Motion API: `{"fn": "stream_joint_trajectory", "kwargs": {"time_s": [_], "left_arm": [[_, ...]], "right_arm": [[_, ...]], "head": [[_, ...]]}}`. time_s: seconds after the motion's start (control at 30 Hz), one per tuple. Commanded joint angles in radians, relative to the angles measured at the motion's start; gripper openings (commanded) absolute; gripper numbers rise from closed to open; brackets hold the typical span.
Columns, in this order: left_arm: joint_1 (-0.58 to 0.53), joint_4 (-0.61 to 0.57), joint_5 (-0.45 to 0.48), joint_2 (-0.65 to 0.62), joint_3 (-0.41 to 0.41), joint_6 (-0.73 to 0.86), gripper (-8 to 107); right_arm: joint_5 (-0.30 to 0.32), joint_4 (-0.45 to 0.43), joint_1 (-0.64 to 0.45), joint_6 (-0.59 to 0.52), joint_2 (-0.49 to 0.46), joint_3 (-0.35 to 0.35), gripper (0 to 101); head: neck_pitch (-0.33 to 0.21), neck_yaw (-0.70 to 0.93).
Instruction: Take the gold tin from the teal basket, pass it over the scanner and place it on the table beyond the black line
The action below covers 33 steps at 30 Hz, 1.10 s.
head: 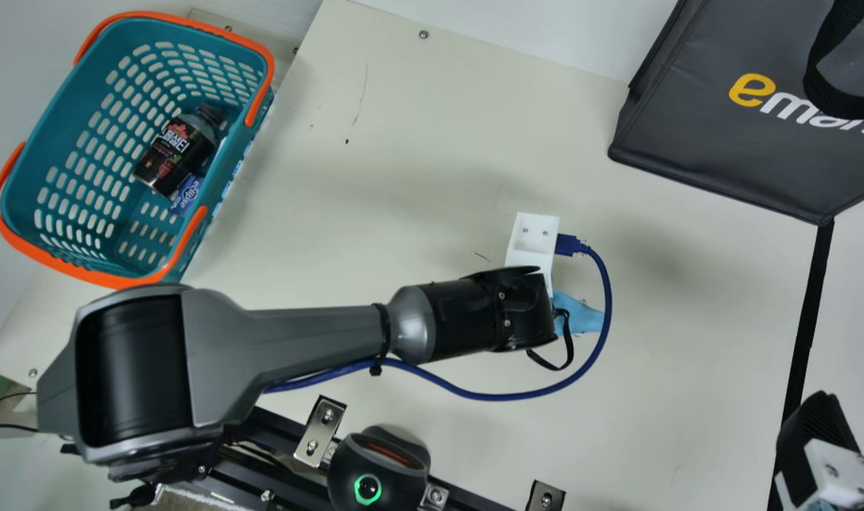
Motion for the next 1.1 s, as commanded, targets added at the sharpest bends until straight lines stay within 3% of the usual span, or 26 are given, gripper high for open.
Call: {"fn": "stream_joint_trajectory", "kwargs": {"time_s": [0.0,0.6,1.07], "left_arm": [[0.005,-0.001,0.001,0.004,0.000,-0.002,29],[0.018,-0.034,-0.024,-0.006,0.018,-0.001,89],[0.025,-0.048,-0.111,-0.086,0.088,-0.004,90]], "right_arm": [[0.000,0.000,0.000,0.000,0.000,0.000,95],[0.000,0.000,0.000,0.000,0.000,0.000,95],[0.001,0.000,0.000,0.000,0.000,0.000,95]], "head": [[-0.029,0.002],[-0.029,0.002],[-0.029,0.002]]}}
